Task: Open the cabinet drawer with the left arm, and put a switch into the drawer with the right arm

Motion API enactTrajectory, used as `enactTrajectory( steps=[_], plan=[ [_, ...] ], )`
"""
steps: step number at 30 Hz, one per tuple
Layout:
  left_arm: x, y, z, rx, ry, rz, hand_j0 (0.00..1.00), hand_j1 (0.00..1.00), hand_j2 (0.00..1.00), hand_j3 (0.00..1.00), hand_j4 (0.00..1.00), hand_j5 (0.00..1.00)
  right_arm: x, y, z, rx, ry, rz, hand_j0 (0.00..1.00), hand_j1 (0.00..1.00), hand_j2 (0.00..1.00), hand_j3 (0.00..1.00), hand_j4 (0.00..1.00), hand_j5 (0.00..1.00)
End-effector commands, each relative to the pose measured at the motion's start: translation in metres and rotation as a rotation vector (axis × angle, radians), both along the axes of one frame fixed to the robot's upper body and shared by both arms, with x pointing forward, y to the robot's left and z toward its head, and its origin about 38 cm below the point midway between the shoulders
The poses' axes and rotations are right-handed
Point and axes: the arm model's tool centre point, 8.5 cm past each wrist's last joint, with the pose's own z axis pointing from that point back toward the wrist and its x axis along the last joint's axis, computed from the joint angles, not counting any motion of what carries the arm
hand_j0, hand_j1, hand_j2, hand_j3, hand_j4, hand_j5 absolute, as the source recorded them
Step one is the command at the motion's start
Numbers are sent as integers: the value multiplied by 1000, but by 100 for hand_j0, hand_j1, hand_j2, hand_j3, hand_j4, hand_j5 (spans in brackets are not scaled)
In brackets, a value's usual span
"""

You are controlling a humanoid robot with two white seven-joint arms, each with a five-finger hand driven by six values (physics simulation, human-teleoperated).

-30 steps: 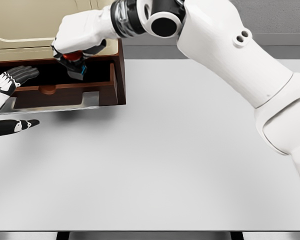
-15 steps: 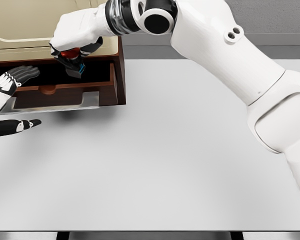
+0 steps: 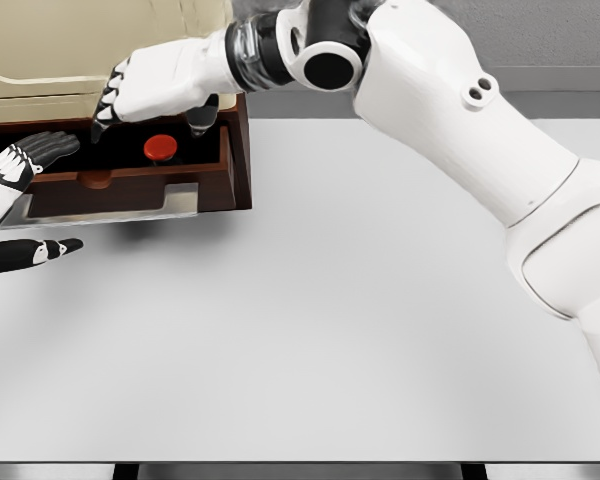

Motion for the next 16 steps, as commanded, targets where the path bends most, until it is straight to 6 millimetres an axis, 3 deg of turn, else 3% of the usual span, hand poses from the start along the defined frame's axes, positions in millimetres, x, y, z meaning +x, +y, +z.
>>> enactTrajectory(
  steps=[1, 3, 5, 7, 8, 10, 12, 14, 16],
  plan=[
    [0, 1, 1, -5, 0, 0, 100, 100, 100, 100, 100, 100, -28, -58, 41, 37, -149, 38, 100, 100, 100, 100, 100, 100],
    [0, 0, 0, -7, 1, -1, 100, 100, 100, 100, 100, 100, -45, -142, 50, 100, -212, -49, 100, 100, 100, 100, 100, 100],
    [0, 0, 0, -7, 1, -1, 100, 100, 100, 100, 100, 100, -63, -250, 62, 146, -284, -247, 100, 100, 100, 100, 100, 100],
    [0, 0, 0, -7, 1, -1, 100, 100, 100, 100, 100, 100, -75, -313, 72, 216, -257, -370, 100, 100, 100, 100, 100, 100],
    [0, 0, 0, -8, 1, 0, 100, 100, 100, 100, 100, 100, -76, -320, 64, 204, -231, -384, 100, 100, 100, 100, 100, 100],
    [0, 0, 0, -8, 1, 0, 100, 100, 100, 100, 100, 100, -74, -321, 27, 177, -145, -396, 100, 100, 100, 100, 100, 100],
    [0, 0, 0, -8, 1, 0, 100, 100, 100, 100, 100, 100, -74, -320, 17, 171, -123, -398, 100, 100, 100, 100, 100, 100],
    [0, 0, 0, -8, -1, 1, 100, 100, 100, 100, 100, 100, -74, -304, -13, 121, -51, -362, 100, 100, 100, 100, 100, 100],
    [0, 0, 0, -8, 1, 0, 100, 100, 100, 100, 100, 100, -73, -304, -17, 105, -48, -363, 100, 100, 100, 100, 100, 100]
  ],
)
